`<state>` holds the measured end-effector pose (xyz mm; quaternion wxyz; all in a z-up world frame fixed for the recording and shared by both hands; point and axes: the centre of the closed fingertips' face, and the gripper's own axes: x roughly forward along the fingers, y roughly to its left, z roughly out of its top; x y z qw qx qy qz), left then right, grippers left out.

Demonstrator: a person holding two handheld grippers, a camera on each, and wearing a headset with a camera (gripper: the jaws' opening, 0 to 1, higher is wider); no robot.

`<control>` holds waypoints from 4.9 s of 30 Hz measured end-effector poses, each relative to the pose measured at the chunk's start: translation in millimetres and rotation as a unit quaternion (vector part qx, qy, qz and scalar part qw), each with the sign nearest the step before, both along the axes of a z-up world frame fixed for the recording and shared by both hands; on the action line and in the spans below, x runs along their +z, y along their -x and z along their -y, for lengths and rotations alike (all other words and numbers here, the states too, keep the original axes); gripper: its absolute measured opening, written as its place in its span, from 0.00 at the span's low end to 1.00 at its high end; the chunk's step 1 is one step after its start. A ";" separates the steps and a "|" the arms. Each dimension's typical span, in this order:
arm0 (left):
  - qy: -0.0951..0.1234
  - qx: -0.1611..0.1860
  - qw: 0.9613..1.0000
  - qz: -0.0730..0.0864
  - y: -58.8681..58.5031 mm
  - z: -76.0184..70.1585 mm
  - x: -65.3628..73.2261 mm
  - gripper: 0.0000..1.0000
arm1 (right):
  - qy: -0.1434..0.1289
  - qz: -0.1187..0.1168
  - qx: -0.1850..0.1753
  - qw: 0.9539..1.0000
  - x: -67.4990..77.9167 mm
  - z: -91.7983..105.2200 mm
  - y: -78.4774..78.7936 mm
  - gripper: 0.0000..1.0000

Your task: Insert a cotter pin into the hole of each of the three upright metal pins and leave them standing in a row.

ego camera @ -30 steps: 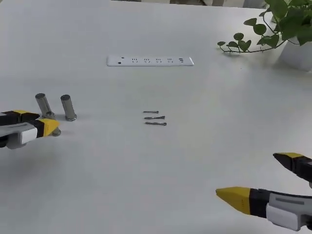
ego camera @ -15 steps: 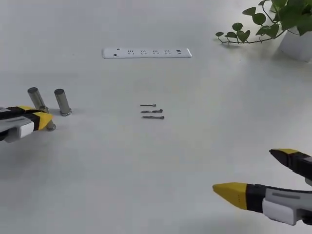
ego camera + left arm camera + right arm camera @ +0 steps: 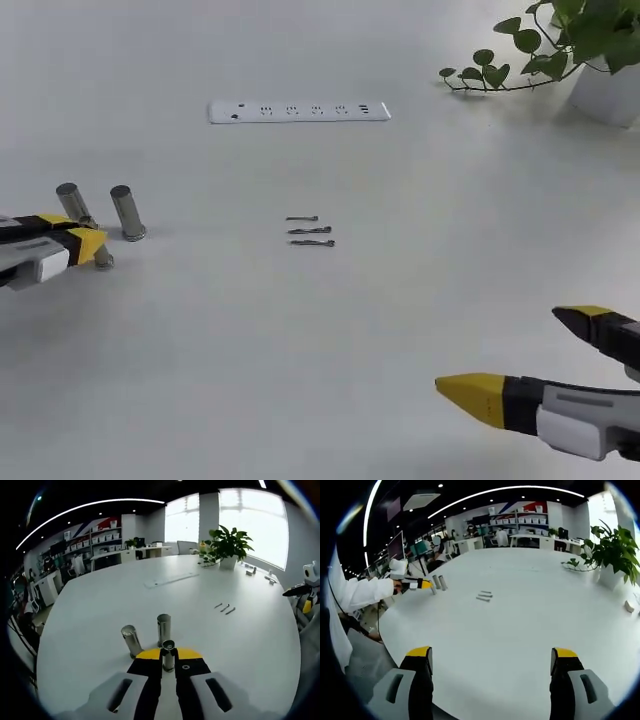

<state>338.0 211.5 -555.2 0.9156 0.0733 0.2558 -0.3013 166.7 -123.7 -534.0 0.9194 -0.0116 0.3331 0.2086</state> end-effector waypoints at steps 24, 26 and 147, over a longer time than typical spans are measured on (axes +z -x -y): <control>0.061 -0.205 0.974 0.079 110.3 94.8 82.6 0.05 | -0.010 0.031 0.055 0.998 14.5 -20.8 13.7 0.97; 0.053 -0.222 0.970 0.079 119.0 103.2 80.1 0.05 | -0.010 0.036 0.058 0.998 16.8 -21.3 14.9 0.97; 0.088 -0.109 0.990 0.000 198.3 91.6 43.3 0.99 | 0.061 0.028 0.153 0.986 26.0 -7.2 -1.5 0.94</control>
